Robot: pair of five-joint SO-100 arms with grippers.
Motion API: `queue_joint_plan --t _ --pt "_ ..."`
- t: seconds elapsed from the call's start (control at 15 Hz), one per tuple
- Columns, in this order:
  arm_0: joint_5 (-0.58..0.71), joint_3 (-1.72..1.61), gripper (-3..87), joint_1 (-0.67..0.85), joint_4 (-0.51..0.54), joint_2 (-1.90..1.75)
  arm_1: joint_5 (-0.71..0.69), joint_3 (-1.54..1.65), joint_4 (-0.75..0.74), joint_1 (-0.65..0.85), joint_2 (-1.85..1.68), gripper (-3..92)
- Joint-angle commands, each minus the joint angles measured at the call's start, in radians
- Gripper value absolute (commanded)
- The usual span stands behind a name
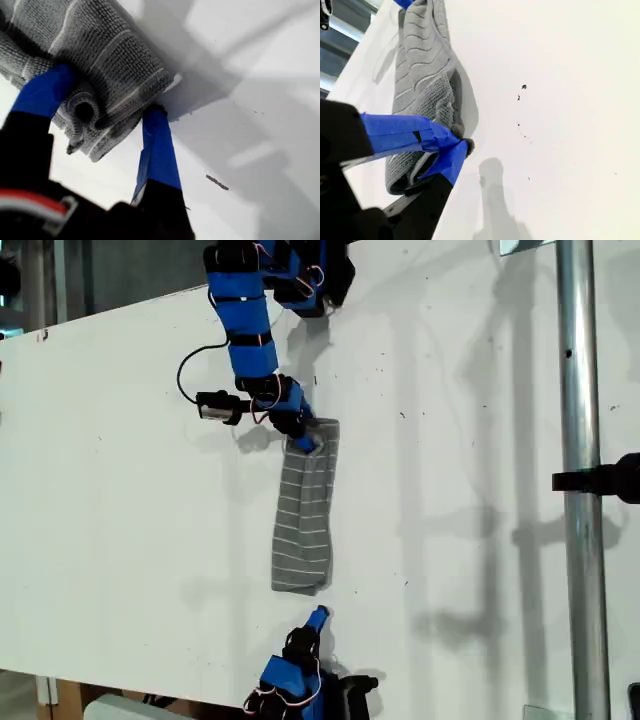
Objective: Grasp corners of a towel and fold twice.
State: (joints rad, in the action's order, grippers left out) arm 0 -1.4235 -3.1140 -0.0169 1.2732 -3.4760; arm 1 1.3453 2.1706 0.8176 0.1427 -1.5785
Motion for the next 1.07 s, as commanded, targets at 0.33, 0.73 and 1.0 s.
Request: queue_joint_plan --t 0.33,0.73,1.0 --pt "0.003 -0.003 -2.3 -0.006 -0.006 -0.006 -0.173 -0.433 0.204 0.018 0.265 -0.2" --pt "0.018 0.0 -1.9 0.009 -0.003 -0.006 -0.005 -0.189 0.793 -0.055 -0.511 -0.2" --pt "0.023 0.0 -1.4 0.017 -0.003 -0.006 0.046 -0.431 1.068 -0.12 -0.624 -0.2"
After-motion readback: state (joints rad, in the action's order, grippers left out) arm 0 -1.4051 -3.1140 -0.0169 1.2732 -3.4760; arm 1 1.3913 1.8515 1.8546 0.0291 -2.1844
